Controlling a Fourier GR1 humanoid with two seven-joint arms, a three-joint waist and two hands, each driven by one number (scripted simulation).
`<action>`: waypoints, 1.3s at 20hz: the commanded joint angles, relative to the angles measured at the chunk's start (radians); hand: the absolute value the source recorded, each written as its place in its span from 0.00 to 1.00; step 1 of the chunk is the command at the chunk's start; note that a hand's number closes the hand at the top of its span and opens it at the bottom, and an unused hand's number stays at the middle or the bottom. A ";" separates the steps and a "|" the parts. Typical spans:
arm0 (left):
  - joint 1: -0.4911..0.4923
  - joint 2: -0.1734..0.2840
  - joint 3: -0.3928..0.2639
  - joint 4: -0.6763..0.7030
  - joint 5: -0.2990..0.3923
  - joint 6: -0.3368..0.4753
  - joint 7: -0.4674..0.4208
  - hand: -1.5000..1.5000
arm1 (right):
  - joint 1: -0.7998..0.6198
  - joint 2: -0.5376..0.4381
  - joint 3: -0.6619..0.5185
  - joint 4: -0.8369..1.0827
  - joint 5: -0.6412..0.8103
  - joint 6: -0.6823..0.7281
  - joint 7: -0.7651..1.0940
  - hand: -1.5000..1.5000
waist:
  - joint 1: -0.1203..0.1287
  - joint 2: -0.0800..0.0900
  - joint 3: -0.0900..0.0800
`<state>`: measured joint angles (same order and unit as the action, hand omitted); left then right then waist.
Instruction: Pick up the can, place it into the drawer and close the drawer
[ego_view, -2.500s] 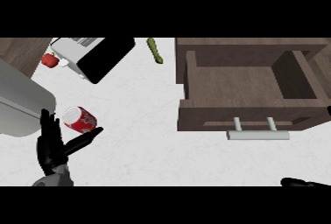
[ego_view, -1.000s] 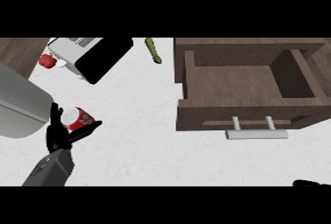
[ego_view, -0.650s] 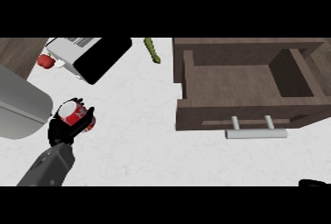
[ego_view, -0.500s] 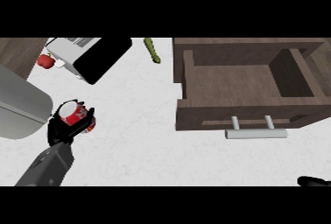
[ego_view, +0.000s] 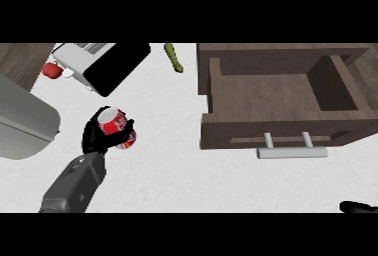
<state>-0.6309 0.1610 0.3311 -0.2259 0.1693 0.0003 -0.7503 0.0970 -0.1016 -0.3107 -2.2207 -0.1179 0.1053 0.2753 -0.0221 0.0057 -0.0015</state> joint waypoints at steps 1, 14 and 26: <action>-0.034 -0.075 -0.065 -0.014 -0.049 -0.031 -0.002 1.00 | 0.057 0.017 -0.012 -0.027 -0.022 0.018 -0.020 0.00 | -0.001 -0.004 0.001; -0.146 -0.157 -0.189 -0.370 -0.072 0.072 0.349 1.00 | 0.041 0.007 -0.024 -0.054 0.026 -0.006 0.015 0.00 | 0.031 -0.015 0.003; -0.283 -0.161 -0.434 -0.723 0.053 0.277 0.767 1.00 | 0.002 -0.012 -0.019 -0.071 0.006 -0.007 0.077 0.00 | 0.015 -0.010 0.002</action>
<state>-0.8690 0.0027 -0.0280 -0.8585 0.1961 0.2010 -0.0949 0.1000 -0.1095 -0.3423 -2.2631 -0.1101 0.0963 0.3146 -0.0023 -0.0065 0.0006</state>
